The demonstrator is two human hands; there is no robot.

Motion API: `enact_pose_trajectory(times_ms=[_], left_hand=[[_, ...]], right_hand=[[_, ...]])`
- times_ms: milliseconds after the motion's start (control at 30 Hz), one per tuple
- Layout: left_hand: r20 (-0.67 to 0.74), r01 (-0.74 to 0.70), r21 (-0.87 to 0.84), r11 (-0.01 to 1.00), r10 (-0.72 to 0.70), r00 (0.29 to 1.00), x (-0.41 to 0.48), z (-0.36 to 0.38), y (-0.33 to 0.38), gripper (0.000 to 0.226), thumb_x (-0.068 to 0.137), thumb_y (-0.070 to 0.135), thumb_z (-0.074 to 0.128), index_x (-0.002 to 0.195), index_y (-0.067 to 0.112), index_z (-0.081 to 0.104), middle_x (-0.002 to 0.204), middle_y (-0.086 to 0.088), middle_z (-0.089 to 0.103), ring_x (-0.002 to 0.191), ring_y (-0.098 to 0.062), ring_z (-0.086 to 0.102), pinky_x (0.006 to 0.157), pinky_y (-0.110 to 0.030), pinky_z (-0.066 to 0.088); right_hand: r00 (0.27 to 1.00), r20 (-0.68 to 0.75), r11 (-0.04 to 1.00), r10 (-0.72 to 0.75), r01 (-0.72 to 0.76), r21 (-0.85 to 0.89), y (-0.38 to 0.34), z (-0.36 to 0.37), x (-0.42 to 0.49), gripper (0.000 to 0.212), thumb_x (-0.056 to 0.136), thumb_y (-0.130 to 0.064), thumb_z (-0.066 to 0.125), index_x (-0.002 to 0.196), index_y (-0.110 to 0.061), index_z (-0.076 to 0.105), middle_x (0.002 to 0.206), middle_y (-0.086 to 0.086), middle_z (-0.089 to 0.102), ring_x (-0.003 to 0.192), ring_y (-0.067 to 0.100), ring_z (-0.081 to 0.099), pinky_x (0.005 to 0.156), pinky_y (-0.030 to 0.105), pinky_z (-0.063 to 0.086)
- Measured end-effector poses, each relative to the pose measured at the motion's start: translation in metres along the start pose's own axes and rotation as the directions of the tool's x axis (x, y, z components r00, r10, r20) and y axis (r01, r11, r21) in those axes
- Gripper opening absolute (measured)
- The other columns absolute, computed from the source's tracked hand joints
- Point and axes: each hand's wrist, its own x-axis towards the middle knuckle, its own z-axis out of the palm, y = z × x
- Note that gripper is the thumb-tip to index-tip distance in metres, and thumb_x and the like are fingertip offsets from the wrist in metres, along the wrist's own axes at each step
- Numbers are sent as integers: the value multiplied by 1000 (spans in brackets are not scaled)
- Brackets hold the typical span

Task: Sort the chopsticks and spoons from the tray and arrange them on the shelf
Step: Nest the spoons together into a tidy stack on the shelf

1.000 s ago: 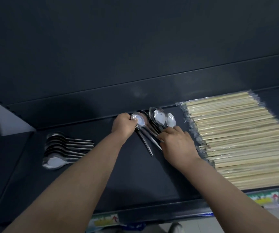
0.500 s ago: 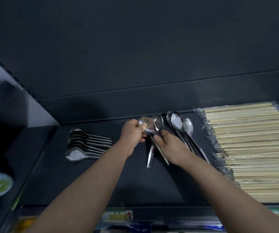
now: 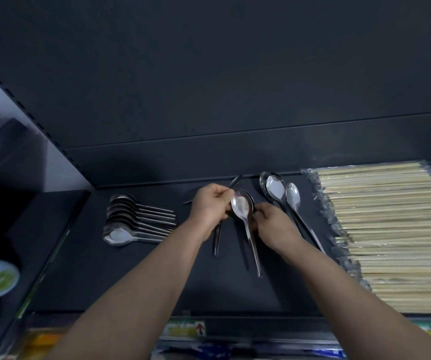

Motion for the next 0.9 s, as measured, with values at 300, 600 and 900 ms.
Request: enact_pose_trajectory(times_ms=[300,600,900], left_hand=[[22,-117,564,818,126,992,7,1,-6,25,86,30,70,82,5,69,85,-8,70,89,-28,67,82,-40,54],[139,-127,548,827,60,988,5,-1,-10,45,71,62,66,79,18,69,94,4,74,92,-13,68,86,-41,55],[230,-107,664,740,-67,971,-7,-25,-6,48,56,52,87,88,24,64,92,7,70,90,-14,66,87,-40,54]], right_hand=[[994,-102,999,37,-39,-20,16,-13,2,25,90,-9,38,102,-11,59,97,12,69,94,32,62,79,36,49],[994,-86,998,64,-65,-5,18,-11,-1,35,85,-4,36,115,-13,53,101,15,66,96,37,63,84,48,53],[989,-141,999,48,-48,7,20,-7,-7,42,85,-2,37,124,-11,50,100,16,65,93,35,65,80,52,54]])
